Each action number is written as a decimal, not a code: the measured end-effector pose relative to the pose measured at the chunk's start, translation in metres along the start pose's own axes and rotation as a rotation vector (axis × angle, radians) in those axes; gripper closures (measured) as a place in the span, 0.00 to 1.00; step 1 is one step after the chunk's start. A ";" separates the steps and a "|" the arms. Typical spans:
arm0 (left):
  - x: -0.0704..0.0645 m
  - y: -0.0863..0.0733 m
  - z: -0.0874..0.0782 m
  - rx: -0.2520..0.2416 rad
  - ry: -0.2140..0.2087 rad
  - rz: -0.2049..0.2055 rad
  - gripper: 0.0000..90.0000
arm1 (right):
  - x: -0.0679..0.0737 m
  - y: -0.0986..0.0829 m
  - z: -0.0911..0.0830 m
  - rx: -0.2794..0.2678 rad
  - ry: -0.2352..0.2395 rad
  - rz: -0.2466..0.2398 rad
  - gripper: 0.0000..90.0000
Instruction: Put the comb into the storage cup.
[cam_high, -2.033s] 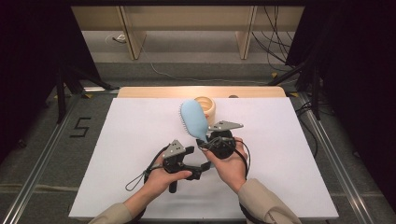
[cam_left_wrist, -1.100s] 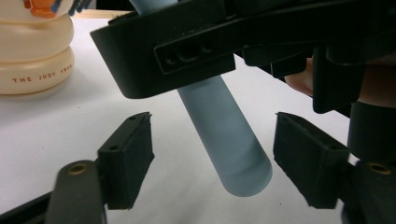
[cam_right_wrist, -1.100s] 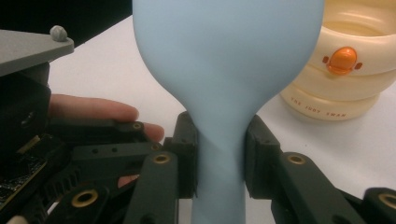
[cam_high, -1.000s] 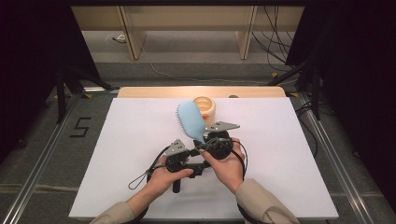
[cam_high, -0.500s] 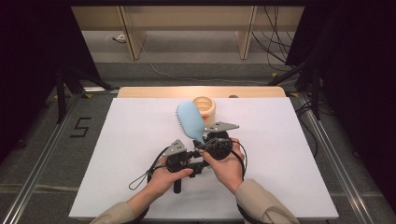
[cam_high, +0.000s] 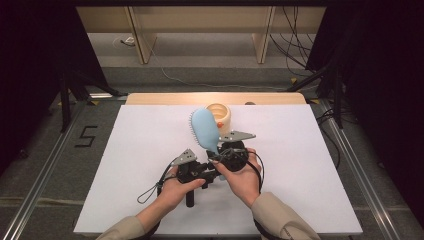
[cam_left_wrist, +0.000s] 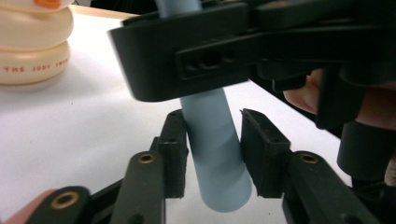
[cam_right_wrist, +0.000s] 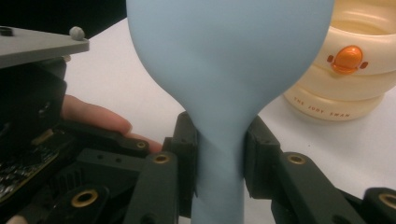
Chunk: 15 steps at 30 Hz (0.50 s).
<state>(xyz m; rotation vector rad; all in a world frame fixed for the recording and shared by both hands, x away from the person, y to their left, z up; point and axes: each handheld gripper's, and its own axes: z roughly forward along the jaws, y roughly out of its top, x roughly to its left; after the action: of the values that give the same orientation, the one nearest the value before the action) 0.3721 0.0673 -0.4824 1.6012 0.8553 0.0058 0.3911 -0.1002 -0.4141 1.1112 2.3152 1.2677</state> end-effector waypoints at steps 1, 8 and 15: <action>0.001 0.000 -0.001 -0.003 0.001 -0.020 0.71 | 0.000 0.000 0.000 0.000 0.000 -0.001 0.78; 0.004 0.000 -0.002 -0.007 -0.002 -0.058 0.73 | 0.001 0.000 0.001 -0.003 0.005 -0.005 0.78; 0.005 0.001 -0.003 -0.013 -0.016 -0.069 0.74 | 0.001 0.001 0.000 -0.006 0.011 -0.010 0.78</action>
<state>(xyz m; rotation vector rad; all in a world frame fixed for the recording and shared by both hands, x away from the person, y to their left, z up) 0.3746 0.0730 -0.4832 1.5572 0.8968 -0.0504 0.3909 -0.0991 -0.4135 1.0917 2.3201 1.2798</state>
